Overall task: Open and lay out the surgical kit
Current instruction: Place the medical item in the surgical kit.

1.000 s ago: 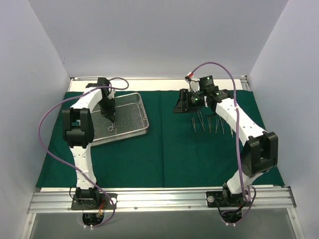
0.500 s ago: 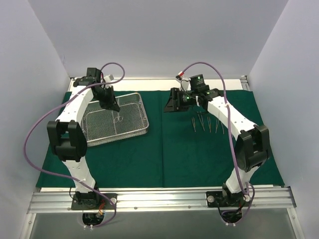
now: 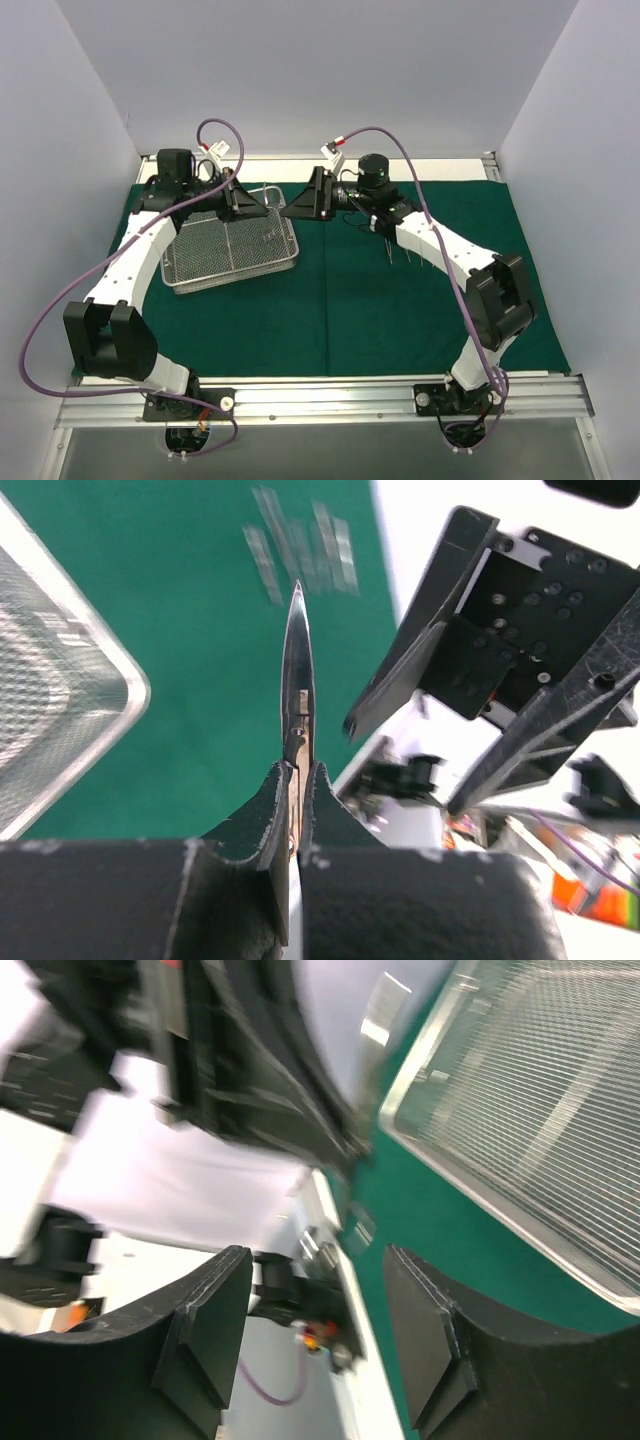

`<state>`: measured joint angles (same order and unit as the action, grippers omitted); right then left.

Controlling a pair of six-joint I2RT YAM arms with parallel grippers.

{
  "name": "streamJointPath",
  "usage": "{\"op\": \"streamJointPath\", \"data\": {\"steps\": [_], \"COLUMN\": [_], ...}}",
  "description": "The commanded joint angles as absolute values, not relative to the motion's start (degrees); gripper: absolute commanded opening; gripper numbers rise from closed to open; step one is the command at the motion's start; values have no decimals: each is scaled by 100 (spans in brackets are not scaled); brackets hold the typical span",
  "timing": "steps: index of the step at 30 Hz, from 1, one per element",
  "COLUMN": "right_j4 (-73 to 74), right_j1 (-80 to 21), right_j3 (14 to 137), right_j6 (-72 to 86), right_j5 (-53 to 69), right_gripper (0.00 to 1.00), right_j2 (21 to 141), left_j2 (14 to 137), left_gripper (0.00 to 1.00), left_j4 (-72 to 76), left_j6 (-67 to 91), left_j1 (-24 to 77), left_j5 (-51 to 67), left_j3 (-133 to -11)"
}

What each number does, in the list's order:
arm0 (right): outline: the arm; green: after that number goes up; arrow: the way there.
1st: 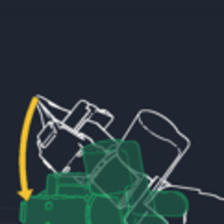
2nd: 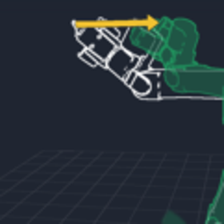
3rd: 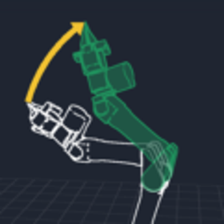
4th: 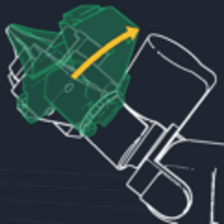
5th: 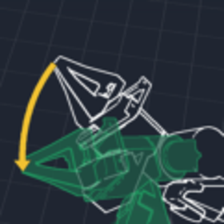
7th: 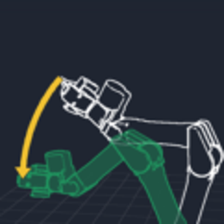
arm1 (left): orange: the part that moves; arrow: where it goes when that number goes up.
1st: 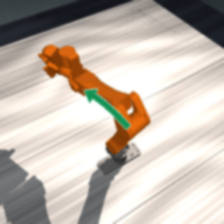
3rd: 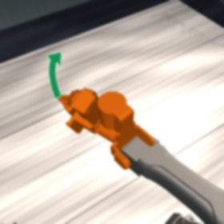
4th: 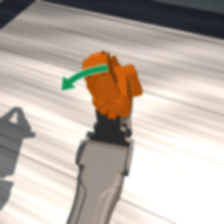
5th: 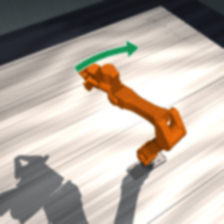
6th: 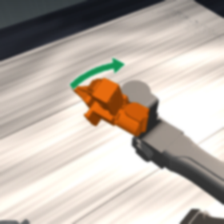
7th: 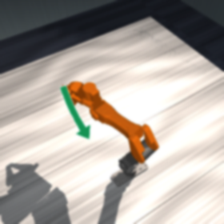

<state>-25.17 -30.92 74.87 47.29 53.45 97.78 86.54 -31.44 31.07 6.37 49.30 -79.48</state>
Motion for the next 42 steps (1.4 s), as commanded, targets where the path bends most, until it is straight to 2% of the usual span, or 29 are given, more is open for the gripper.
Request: {"op": "streamJointPath", "data": {"steps": [1,4,8,17,31,34,39,42], "right_j4": [-4156,-4649,-4458,-3648,-4157,-4218,-4894,-5141], "right_j1": [-3225,-3261,-3305,-3305,-3313,-3305,-3314,-3313], "right_j3": [7506,7348,7207,7137,7145,7163,7066,7031], "right_j6": [5729,5976,5863,5186,5519,5598,6046,6248], "right_j5": [5695,5695,5651,5563,5748,5774,5950,6020], "right_gripper": [54,50,48,48,43,39,26,9], "right_j2": [9676,9677,9598,9343,9492,9518,9597,9633], "left_j2": [8333,8245,8148,8112,8227,8244,8297,8323], "left_gripper": [2,2,2,2,2,2,2,4], "left_j4": [-1855,-1477,-960,-352,879,896,1037,1186], "left_j6": [3858,4130,4438,4877,5730,5730,5844,5915], "left_j1": [782,835,844,888,976,976,976,976], "left_j5": [5730,5897,6011,6152,6293,6293,6319,6319], "left_j3": [-7735,-7612,-7401,-7102,-6864,-6847,-6820,-6812]}}
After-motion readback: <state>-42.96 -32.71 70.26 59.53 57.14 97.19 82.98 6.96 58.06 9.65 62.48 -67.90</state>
